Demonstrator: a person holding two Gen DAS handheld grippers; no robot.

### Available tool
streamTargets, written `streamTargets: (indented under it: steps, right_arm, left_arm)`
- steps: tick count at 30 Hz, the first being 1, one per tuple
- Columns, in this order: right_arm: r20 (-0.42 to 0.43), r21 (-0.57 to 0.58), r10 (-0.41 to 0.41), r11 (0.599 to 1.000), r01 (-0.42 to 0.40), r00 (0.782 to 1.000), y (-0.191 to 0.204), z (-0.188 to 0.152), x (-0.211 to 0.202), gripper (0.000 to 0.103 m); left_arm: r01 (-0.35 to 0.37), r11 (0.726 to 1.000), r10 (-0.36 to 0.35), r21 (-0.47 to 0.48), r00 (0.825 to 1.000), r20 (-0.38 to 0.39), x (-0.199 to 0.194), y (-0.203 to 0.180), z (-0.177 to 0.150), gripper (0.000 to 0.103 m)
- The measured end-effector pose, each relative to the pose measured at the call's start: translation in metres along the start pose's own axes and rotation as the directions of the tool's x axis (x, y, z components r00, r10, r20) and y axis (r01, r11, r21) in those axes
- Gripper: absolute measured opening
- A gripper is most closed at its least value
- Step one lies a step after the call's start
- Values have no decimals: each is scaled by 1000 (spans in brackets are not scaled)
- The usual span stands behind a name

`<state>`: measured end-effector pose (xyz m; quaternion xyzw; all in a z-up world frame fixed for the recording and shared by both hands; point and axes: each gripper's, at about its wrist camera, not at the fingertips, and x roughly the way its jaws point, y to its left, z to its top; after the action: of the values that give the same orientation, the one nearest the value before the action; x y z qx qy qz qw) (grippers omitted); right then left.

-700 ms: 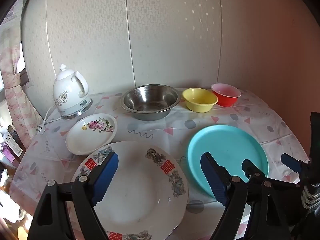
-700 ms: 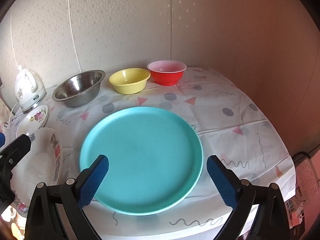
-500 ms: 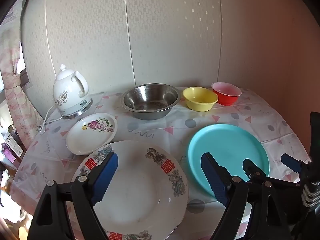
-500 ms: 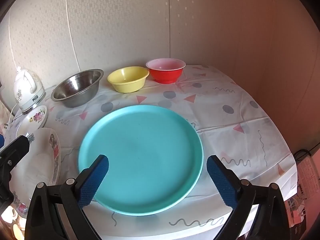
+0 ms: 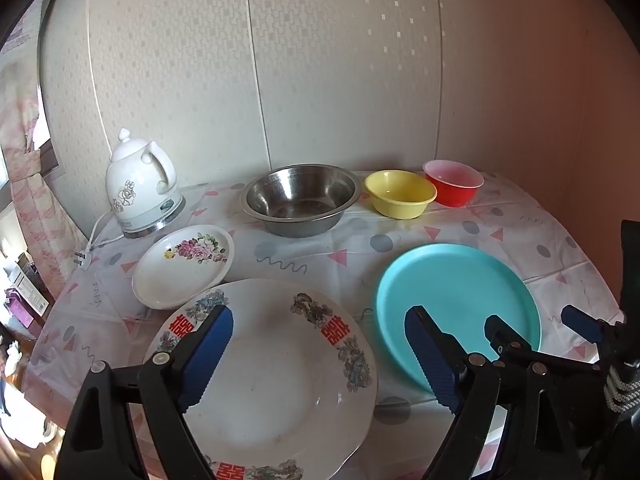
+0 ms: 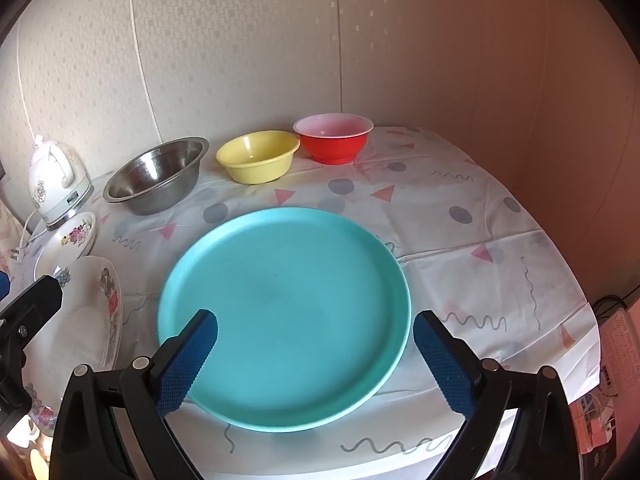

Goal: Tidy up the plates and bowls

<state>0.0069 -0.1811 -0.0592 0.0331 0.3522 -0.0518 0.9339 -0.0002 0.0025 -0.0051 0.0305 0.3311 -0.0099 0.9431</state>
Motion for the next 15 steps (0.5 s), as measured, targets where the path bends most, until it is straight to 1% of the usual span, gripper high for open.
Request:
streamTargets:
  steps: [15]
  right_arm:
    - [6, -1, -1, 1000, 1, 1000, 3, 2, -4, 100]
  left_arm:
    - [0, 1000, 0, -3, 1000, -12, 1, -1, 1, 90]
